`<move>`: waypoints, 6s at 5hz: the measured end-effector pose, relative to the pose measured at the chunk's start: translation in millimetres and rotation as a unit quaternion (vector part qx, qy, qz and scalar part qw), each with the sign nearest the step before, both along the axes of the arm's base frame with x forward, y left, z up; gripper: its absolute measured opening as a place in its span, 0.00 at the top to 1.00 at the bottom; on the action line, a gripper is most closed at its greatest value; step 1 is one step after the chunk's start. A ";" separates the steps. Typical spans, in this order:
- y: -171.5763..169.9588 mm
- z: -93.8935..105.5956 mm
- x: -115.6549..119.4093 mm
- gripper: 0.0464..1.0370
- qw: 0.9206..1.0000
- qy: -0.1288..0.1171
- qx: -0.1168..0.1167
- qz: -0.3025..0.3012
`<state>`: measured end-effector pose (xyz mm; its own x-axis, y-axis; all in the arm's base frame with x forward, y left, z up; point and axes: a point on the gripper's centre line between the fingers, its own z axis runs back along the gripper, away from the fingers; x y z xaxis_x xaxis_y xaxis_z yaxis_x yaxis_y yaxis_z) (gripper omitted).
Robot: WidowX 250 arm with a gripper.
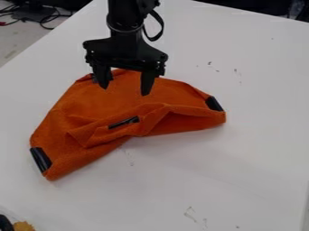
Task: Folding The Cloth to bottom right
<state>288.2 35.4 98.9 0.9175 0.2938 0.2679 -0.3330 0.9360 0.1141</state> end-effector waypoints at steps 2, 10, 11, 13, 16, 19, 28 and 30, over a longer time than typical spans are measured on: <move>28.8 -24.1 19.5 0.04 0.999 0.026 -0.016 -0.036; 129.8 -76.4 79.8 0.04 0.992 0.073 -0.041 -0.096; 133.5 -81.3 83.8 0.04 0.992 0.077 -0.038 -0.093; 137.4 -87.4 92.9 0.04 0.992 0.074 -0.035 -0.096; 133.0 -88.5 95.1 0.54 0.990 0.078 -0.029 -0.113; 113.3 -33.6 82.4 0.94 0.995 0.025 0.022 -0.092; -18.8 -41.3 -16.9 0.03 0.987 0.074 -0.076 -0.121; -41.7 -12.8 -14.2 0.04 0.988 0.079 -0.044 -0.122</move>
<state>274.0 -6.3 86.1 0.9924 0.0735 0.0986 -0.0797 0.9950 0.0608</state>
